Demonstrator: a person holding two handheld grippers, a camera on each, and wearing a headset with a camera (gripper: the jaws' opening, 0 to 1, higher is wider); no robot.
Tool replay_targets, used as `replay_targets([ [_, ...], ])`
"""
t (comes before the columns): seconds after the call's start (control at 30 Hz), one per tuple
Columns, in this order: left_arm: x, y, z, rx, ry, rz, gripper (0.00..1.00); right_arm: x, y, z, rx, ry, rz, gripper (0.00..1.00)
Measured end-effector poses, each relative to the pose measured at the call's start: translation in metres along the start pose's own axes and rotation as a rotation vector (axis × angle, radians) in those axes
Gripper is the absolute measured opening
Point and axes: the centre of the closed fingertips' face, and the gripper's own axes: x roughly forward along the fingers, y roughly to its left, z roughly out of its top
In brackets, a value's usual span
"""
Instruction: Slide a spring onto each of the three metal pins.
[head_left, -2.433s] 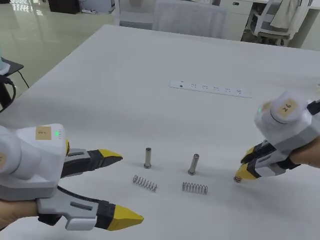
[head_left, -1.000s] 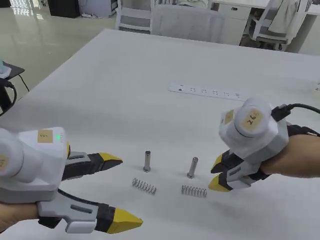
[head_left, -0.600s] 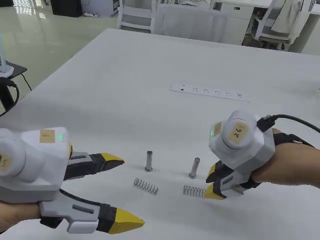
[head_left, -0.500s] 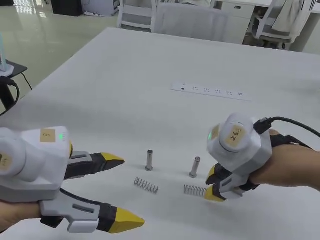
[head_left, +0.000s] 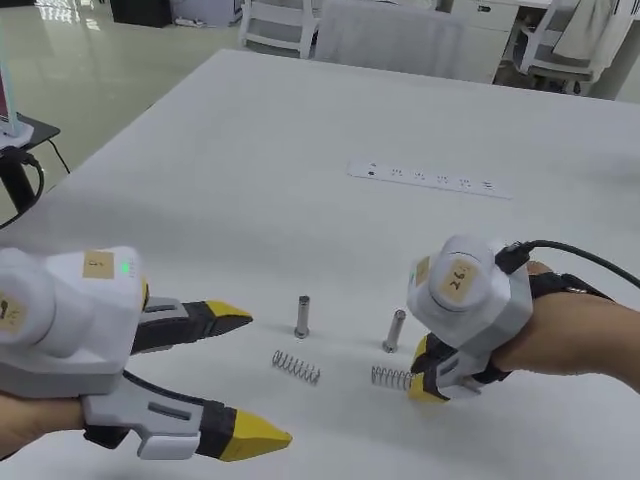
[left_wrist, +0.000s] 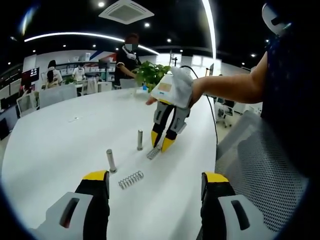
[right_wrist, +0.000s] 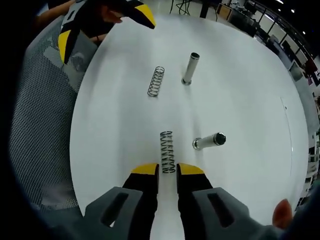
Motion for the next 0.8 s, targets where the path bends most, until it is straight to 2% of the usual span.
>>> replay_targets([
  [0.2, -0.001, 0.000, 0.000, 0.000, -0.003, 0.003, 0.71, 0.001, 0.001, -0.001, 0.016, 0.004, 0.015, 0.08],
  [0.53, -0.001, -0.001, 0.001, 0.009, 0.000, 0.001, 0.70, -0.001, 0.002, 0.001, 0.024, -0.006, 0.008, 0.08],
  [0.8, 0.000, -0.003, 0.005, 0.026, 0.004, -0.014, 0.68, -0.018, 0.008, 0.012, 0.013, -0.032, 0.006, 0.08],
])
